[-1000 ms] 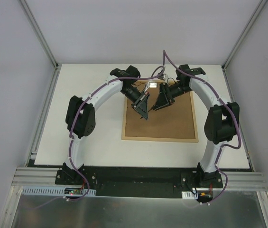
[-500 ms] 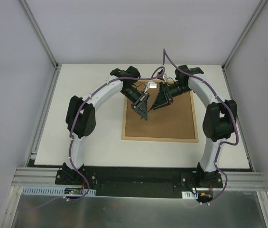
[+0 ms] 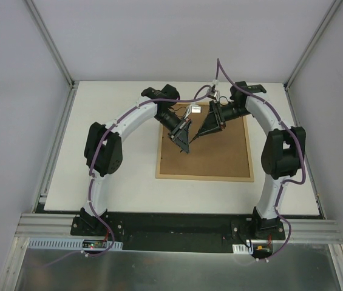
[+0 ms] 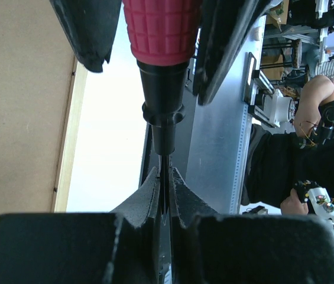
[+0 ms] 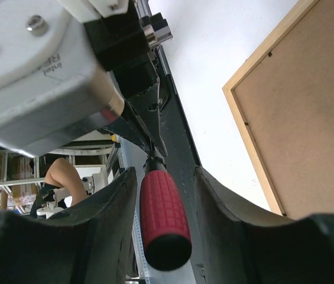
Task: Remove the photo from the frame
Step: Adjust the screwdriver.
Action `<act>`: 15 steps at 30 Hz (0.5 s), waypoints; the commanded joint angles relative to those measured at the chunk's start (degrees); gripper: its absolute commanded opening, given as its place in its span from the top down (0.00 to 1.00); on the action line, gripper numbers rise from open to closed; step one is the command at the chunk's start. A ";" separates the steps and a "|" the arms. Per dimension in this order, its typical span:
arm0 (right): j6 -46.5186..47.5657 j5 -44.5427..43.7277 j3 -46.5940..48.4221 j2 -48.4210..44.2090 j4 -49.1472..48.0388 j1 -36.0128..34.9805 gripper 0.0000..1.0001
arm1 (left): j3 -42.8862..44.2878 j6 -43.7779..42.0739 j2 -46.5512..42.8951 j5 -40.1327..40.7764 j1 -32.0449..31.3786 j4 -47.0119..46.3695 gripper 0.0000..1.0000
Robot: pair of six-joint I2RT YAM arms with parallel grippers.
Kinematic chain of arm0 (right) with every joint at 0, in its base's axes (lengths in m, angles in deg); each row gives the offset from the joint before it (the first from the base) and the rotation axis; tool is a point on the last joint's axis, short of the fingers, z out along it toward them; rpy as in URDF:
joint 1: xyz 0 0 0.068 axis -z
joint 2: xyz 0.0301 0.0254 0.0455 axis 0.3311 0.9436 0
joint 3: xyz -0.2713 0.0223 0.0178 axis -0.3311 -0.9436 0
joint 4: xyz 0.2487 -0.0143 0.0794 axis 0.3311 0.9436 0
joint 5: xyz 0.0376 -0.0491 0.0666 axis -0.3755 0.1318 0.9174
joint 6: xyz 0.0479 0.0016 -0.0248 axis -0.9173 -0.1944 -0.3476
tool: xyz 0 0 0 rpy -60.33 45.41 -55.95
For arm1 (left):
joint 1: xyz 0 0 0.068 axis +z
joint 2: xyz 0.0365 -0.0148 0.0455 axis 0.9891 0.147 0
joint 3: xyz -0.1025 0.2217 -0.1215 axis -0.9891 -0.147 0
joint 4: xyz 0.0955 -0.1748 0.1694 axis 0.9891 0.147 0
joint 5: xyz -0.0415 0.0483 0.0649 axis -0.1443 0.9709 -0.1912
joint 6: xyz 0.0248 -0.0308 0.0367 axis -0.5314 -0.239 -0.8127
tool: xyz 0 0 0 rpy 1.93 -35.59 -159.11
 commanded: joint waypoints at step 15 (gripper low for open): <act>4.46 4.43 0.80 -0.32 3.43 -3.50 0.60 | 2.13 -0.67 -1.20 -3.22 -0.50 0.49 1.00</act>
